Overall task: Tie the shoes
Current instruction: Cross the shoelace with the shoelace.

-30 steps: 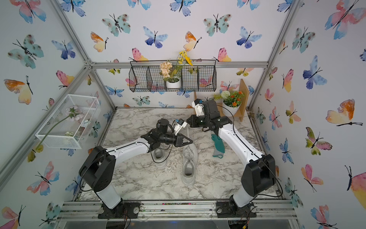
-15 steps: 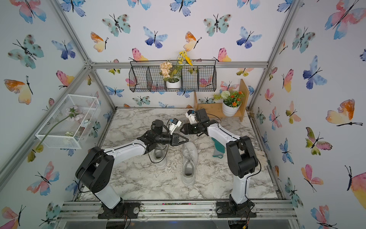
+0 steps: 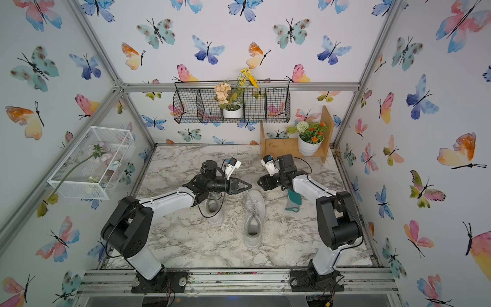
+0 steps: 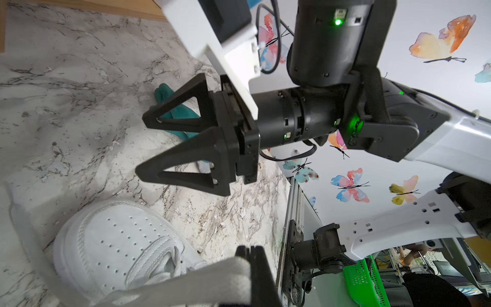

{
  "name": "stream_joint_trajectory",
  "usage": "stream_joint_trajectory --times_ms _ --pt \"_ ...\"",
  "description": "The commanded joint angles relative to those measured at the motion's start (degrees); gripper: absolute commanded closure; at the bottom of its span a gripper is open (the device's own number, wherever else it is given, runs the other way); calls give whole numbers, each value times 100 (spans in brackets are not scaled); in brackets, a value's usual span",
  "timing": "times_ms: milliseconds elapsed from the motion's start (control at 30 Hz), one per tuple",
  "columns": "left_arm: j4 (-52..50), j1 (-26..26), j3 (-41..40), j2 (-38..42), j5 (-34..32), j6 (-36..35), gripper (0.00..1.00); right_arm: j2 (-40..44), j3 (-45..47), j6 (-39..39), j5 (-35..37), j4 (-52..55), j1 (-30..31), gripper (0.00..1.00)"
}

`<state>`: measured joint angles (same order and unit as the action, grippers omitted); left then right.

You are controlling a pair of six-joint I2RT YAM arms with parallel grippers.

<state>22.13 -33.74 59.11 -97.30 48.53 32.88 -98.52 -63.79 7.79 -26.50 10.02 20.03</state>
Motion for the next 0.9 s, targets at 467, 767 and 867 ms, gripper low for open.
stream_joint_trajectory --times_ms 467,767,867 --pt "55 25 83 -1 5 -28 100 140 1005 1190 -2359 -1125 45 36" --pt "38 25 128 -41 25 -16 100 -37 1038 1181 -2458 -1341 148 38" --pt "22 25 139 -43 23 -26 100 -129 957 1139 -2450 -1413 203 38"
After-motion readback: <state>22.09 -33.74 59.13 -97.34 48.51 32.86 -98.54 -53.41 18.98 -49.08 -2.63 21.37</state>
